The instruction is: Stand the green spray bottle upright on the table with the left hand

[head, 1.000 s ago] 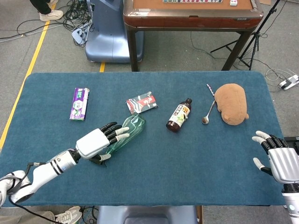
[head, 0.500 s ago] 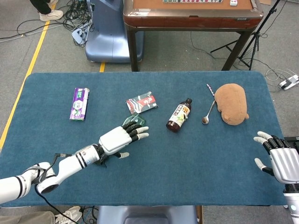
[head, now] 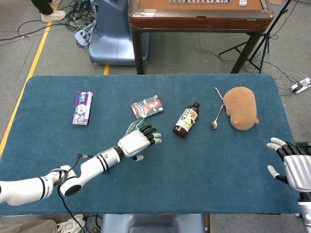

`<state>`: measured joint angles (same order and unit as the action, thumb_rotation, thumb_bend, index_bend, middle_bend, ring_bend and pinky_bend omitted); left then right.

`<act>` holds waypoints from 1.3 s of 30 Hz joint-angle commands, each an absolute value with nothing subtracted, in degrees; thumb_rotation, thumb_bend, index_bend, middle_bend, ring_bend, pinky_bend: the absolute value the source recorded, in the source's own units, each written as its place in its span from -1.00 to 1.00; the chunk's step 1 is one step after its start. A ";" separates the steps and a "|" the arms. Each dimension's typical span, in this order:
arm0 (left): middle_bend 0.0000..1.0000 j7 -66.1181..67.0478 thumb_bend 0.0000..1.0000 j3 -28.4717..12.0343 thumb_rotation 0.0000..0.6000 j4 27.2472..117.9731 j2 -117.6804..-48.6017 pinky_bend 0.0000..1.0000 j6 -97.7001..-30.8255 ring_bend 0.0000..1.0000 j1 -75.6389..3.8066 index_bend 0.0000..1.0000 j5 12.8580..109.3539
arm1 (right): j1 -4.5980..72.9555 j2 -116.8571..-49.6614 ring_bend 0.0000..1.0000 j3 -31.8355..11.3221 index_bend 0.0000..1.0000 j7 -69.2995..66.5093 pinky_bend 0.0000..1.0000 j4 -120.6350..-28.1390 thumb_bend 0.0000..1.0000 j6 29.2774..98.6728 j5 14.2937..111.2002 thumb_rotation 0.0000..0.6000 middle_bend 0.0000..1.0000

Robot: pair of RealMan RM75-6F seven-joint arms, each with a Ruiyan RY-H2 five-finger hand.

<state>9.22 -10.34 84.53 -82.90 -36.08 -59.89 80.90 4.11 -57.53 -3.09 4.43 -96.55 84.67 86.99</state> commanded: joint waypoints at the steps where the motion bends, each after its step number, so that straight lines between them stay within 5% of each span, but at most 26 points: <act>1: -0.74 12.46 -0.47 -10.45 1.00 83.07 -84.68 -1.00 -34.85 -1.00 -61.25 -0.65 77.99 | 4.14 -57.46 -0.58 -3.11 -0.41 4.34 -0.38 -96.48 -0.59 84.64 87.01 1.00 -0.54; 14: -0.70 32.89 -0.48 -8.04 1.00 76.14 -89.72 -1.00 -33.91 -1.00 -66.41 -0.64 57.89 | 3.47 -56.97 -0.58 -2.83 -0.41 3.79 -0.38 -96.60 -0.59 85.20 86.85 1.00 -0.54; 30: -0.48 49.35 -0.50 0.29 0.92 80.51 -82.94 -1.00 -42.65 -1.00 -71.22 -0.50 24.46 | 3.78 -57.37 -0.58 -2.66 -0.41 3.39 -0.38 -96.59 -0.59 85.17 88.12 1.00 -0.54; 39: -0.47 47.77 -0.51 1.05 0.86 81.76 -80.02 -1.00 -45.80 -1.00 -70.39 -0.50 21.78 | 3.50 -57.09 -0.58 -2.51 -0.41 3.61 -0.38 -97.20 -0.59 86.01 88.94 1.00 -0.54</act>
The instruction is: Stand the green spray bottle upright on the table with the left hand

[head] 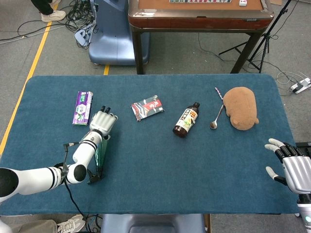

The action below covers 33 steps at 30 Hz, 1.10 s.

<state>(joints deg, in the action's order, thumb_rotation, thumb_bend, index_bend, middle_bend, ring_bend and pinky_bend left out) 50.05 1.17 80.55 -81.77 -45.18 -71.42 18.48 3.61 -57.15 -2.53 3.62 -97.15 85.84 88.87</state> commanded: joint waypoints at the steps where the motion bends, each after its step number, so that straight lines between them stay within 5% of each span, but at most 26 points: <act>1: -0.47 45.73 -0.51 0.87 0.89 82.52 -79.05 -1.00 -46.23 -1.00 -69.19 -0.51 25.71 | 3.39 -57.05 -0.58 -2.47 -0.41 3.56 -0.38 -97.21 -0.59 86.16 88.96 1.00 -0.54; 9: -0.49 26.29 -0.51 3.66 1.00 83.13 -72.80 -1.00 -51.13 -1.00 -59.11 -0.55 62.77 | 3.45 -57.15 -0.58 -2.40 -0.41 3.41 -0.38 -97.09 -0.59 86.04 89.14 1.00 -0.54; 16: -0.61 11.53 -0.51 10.84 1.00 72.18 -71.54 -1.00 -62.35 -1.00 -53.49 -0.65 89.76 | 3.97 -57.22 -0.58 -2.47 -0.41 3.66 -0.38 -97.20 -0.59 85.41 89.37 1.00 -0.54; 25: -0.68 2.04 -0.51 15.25 1.00 56.35 -74.77 -1.00 -75.25 -1.00 -48.13 -0.71 103.94 | 4.19 -57.19 -0.58 -2.43 -0.41 3.64 -0.38 -97.20 -0.59 85.05 89.37 1.00 -0.54; 33: -0.68 -0.16 -0.51 17.72 1.00 45.81 -78.69 -1.00 -78.41 -1.00 -44.88 -0.72 109.33 | 4.17 -57.20 -0.58 -2.31 -0.41 3.54 -0.37 -97.23 -0.59 85.00 89.39 1.00 -0.54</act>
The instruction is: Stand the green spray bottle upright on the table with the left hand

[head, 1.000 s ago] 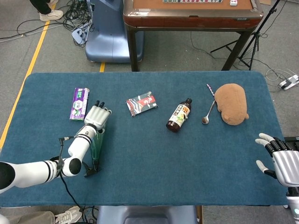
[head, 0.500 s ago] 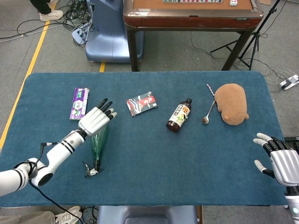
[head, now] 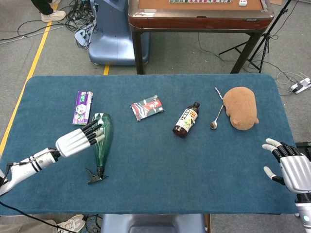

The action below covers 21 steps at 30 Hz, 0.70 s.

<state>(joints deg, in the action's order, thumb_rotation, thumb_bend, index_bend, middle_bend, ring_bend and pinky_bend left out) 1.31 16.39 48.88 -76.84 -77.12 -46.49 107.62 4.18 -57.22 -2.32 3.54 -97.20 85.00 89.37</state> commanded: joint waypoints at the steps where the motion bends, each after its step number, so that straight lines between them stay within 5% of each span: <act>1: -0.68 -0.54 -0.51 18.02 1.00 44.17 -79.47 -1.00 -78.86 -1.00 -44.48 -0.72 110.02 | 4.17 -57.14 -0.58 -2.30 -0.41 3.60 -0.37 -97.27 -0.59 85.03 89.43 1.00 -0.54; 21: -0.72 -8.35 -0.51 20.36 1.00 23.72 -91.96 -1.00 -85.80 -1.00 -42.59 -0.76 116.33 | 3.71 -56.34 -0.58 -2.16 -0.41 5.00 -0.38 -98.72 -0.59 85.39 89.08 1.00 -0.54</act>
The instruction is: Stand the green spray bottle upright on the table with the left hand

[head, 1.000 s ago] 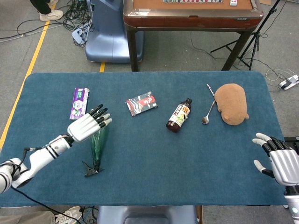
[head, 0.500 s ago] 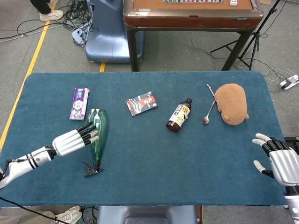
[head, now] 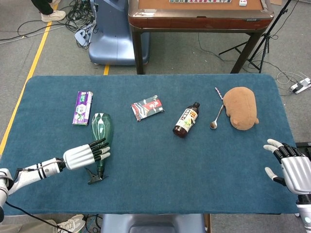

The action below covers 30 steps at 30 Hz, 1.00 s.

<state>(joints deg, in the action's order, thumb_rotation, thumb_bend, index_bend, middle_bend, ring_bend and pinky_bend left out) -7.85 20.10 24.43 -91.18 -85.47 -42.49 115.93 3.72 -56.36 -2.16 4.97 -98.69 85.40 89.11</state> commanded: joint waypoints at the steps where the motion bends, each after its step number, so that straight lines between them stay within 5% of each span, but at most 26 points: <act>1: -0.72 -8.64 -0.51 20.37 1.00 23.30 -92.48 -1.00 -86.01 -1.00 -42.62 -0.76 116.39 | 3.67 -56.30 -0.58 -2.18 -0.41 5.02 -0.38 -98.76 -0.59 85.43 89.02 1.00 -0.54; 21: -0.71 -11.01 -0.51 20.60 1.00 15.68 -97.53 -1.00 -83.35 -1.00 -44.07 -0.62 115.57 | 3.51 -55.96 -0.58 -2.25 -0.41 5.98 -0.38 -99.53 -0.59 85.14 88.19 1.00 -0.54; 30: -0.22 -13.33 -0.51 20.72 1.00 12.87 -99.68 -0.98 -85.21 -0.74 -43.70 -0.16 115.01 | 3.72 -55.78 -0.58 -2.37 -0.41 6.79 -0.38 -100.44 -0.59 84.81 88.02 1.00 -0.54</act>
<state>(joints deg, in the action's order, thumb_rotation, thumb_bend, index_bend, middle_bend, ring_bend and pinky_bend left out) -13.16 20.71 13.02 -99.50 -85.05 -43.80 115.12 3.72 -55.78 -2.37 6.78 -100.42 84.81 88.02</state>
